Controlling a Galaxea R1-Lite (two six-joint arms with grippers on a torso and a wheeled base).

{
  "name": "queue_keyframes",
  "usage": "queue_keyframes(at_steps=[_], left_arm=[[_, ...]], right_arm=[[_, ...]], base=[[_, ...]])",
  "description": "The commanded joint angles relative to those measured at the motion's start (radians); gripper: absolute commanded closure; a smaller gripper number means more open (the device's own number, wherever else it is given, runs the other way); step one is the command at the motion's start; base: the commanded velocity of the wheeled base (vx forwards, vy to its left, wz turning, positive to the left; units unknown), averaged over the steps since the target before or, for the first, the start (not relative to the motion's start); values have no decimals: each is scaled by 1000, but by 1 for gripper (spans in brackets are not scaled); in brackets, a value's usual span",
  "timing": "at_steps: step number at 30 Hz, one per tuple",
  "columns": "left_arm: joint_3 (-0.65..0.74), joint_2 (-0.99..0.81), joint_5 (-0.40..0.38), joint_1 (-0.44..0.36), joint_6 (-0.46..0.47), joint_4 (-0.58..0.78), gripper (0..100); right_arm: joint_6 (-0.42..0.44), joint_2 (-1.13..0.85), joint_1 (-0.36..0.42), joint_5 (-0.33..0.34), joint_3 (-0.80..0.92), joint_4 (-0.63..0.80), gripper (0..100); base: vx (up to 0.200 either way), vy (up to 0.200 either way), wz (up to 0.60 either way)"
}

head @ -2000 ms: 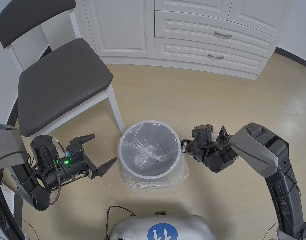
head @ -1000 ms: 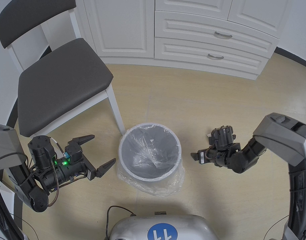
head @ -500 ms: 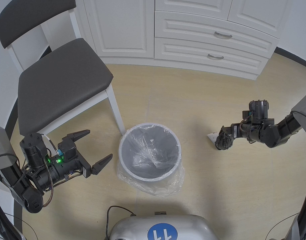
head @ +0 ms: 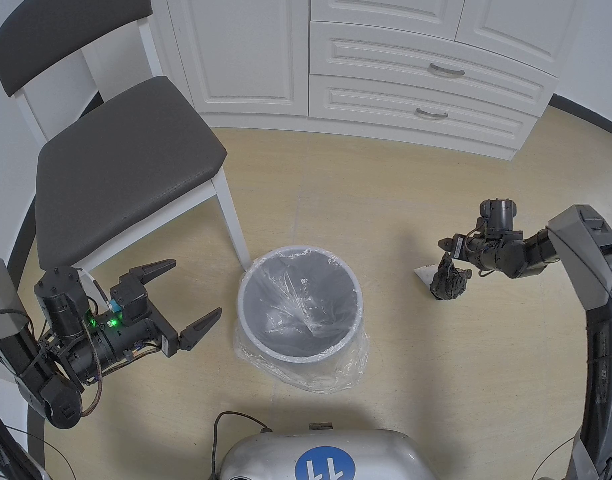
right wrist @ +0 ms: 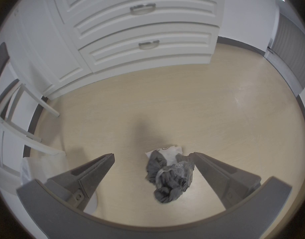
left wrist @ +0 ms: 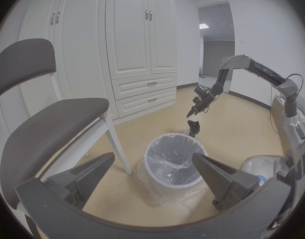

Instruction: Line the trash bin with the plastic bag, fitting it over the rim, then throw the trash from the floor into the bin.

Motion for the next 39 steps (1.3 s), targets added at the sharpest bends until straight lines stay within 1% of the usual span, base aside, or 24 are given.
queue_keyframes(at_steps=[1,3,6,9,12,15,19,25,26,32,33,37,39], left_arm=[[1,4,-1,-4,1,-1,0],[4,4,-1,-5,6,-1,0],[5,11,-1,-14,18,-1,0],[4,13,-1,-14,18,-1,0],[2,16,-1,-14,16,-1,0],[2,21,-1,-14,16,-1,0],[-1,24,-1,-10,15,-1,0],[-1,22,-1,-11,16,-1,0],[1,22,-1,-11,16,-1,0],[1,13,-1,-11,16,-1,0],[2,8,-1,-11,16,-1,0],[4,-9,-1,-10,16,-1,0],[5,-22,1,-8,16,-1,0]], right_arm=[[26,194,-12,4,-109,5,0],[24,225,-9,2,-121,-4,0],[18,309,-10,-7,-165,-95,0],[14,357,-19,-4,-173,-147,0],[12,403,-21,-9,-215,-150,0],[12,475,-26,-26,-313,-152,0],[10,533,-36,-72,-397,-152,0],[10,546,-38,-78,-405,-153,0],[10,544,-38,-79,-403,-153,100],[10,497,-38,-85,-354,-144,100],[10,447,-38,-78,-287,-144,100],[4,345,-36,-62,-185,-146,100],[-16,270,-39,-33,-106,-153,100]], base=[[0,0,0],[0,0,0],[0,0,0],[0,0,0],[0,0,0],[0,0,0],[0,0,0],[0,0,0],[0,0,0],[0,0,0],[0,0,0],[0,0,0],[0,0,0]])
